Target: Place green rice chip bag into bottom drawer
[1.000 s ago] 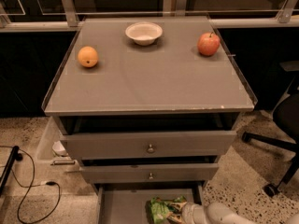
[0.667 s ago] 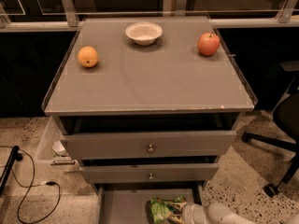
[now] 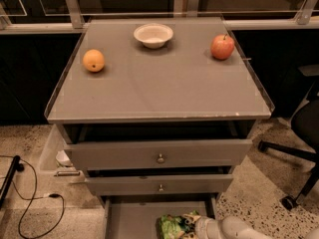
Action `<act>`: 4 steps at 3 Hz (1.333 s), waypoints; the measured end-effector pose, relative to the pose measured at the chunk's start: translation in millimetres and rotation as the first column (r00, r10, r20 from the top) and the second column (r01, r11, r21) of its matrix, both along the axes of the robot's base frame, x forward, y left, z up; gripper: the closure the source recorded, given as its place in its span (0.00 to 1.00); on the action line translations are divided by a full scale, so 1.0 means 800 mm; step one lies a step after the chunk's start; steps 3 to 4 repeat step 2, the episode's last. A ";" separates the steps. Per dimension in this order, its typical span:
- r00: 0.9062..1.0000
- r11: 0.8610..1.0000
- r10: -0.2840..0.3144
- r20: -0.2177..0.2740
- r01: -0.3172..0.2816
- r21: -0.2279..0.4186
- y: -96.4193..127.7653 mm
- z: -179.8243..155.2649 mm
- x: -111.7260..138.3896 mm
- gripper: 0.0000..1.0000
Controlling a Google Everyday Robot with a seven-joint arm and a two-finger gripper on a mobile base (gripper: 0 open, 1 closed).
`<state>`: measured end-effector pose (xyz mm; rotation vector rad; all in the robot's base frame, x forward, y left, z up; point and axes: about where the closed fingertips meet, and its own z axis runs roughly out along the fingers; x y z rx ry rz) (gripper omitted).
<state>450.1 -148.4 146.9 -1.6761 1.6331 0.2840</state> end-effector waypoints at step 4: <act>1.000 1.000 0.000 0.000 0.000 0.000 0.000 0.000 0.000 0.00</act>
Offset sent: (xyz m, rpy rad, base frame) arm 0.0000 0.0000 0.0000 0.0000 0.0000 0.0000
